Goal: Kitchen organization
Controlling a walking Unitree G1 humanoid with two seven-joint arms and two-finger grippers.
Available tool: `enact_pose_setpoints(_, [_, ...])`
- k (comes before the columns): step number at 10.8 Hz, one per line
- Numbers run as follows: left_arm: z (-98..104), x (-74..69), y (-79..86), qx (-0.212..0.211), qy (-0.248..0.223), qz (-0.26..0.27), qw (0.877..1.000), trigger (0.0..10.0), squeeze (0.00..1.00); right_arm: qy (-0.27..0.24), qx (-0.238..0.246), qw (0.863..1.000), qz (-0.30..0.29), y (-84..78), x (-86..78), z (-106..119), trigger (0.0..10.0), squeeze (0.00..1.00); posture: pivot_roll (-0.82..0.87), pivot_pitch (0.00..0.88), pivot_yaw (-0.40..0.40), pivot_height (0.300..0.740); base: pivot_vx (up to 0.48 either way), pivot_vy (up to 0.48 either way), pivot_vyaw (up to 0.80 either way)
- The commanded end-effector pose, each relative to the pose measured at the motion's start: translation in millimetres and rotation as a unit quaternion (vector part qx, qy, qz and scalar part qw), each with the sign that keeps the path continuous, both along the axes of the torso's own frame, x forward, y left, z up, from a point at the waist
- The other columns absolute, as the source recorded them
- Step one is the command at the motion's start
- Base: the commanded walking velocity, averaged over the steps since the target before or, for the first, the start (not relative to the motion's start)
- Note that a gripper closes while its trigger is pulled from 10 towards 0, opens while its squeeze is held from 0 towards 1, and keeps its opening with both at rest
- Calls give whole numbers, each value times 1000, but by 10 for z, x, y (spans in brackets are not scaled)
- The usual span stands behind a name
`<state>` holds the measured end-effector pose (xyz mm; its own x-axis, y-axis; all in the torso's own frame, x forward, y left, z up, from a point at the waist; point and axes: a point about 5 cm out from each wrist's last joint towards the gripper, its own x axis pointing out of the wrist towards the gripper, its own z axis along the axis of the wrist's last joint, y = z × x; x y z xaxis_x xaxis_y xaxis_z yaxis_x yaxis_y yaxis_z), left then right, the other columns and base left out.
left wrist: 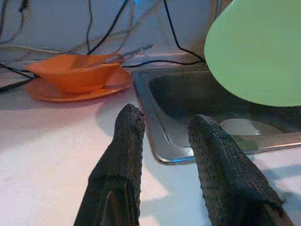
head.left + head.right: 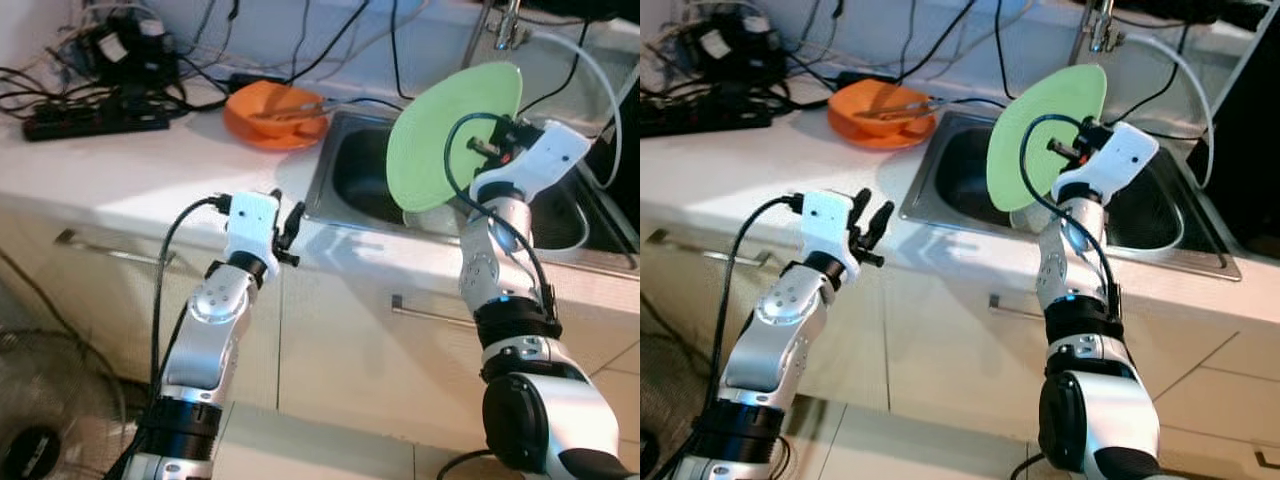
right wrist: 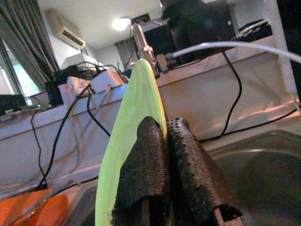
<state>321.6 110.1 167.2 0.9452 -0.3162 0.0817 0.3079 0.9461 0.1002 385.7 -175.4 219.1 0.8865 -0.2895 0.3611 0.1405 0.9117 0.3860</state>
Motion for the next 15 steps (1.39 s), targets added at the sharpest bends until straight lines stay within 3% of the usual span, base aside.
enact_pose_setpoints(1, [53, -6, -22, -2, -12, -1, 1000, 10000, 0, -27, -8, 1000, -4, 4, 4, 137, 10000, 0, 269, 14, -79, 740, 356, 0, 0])
enact_pose_setpoints(15, [62, 6, -6, 1, -15, 2, 1000, 10000, 0, -13, 2, 1000, 3, 47, 9, 67, 10000, 0, 270, 25, -81, 740, 365, 0, 0])
